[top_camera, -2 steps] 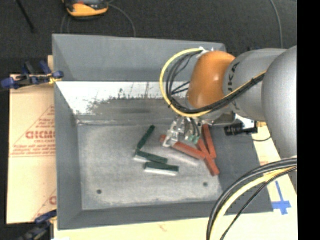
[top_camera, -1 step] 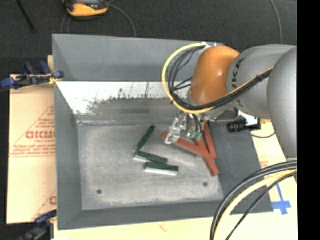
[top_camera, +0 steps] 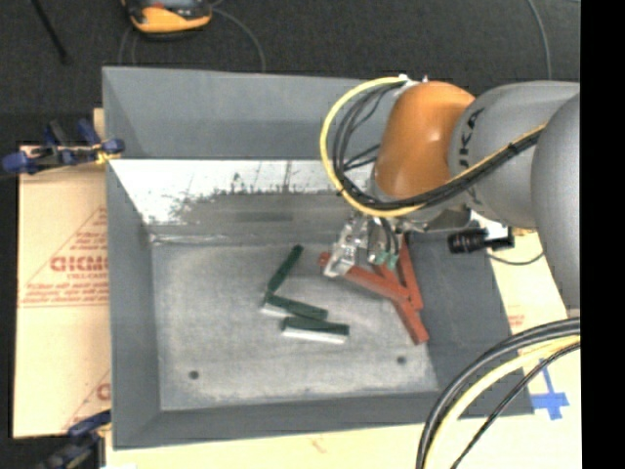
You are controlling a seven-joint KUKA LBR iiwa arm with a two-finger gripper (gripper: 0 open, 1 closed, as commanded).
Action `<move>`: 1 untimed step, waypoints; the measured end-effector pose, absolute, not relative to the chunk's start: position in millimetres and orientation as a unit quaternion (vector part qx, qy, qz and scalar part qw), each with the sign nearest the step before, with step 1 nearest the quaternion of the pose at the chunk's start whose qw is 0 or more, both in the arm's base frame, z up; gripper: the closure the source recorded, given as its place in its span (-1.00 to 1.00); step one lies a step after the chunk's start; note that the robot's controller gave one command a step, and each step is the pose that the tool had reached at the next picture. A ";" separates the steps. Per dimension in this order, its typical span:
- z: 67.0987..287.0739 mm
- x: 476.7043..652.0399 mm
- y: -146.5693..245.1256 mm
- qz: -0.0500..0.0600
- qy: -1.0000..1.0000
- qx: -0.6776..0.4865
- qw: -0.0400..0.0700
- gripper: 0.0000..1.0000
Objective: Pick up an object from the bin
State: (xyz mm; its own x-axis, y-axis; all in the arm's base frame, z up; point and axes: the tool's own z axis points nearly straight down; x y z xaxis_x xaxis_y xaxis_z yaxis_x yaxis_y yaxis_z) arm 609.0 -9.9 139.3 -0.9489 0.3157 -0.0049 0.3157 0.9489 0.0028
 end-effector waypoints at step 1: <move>145.3 609.9 -10.0 0.001 0.987 0.159 0.004 1.00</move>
Offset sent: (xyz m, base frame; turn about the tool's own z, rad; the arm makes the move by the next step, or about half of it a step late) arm 0.0000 -0.0001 0.0089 0.0000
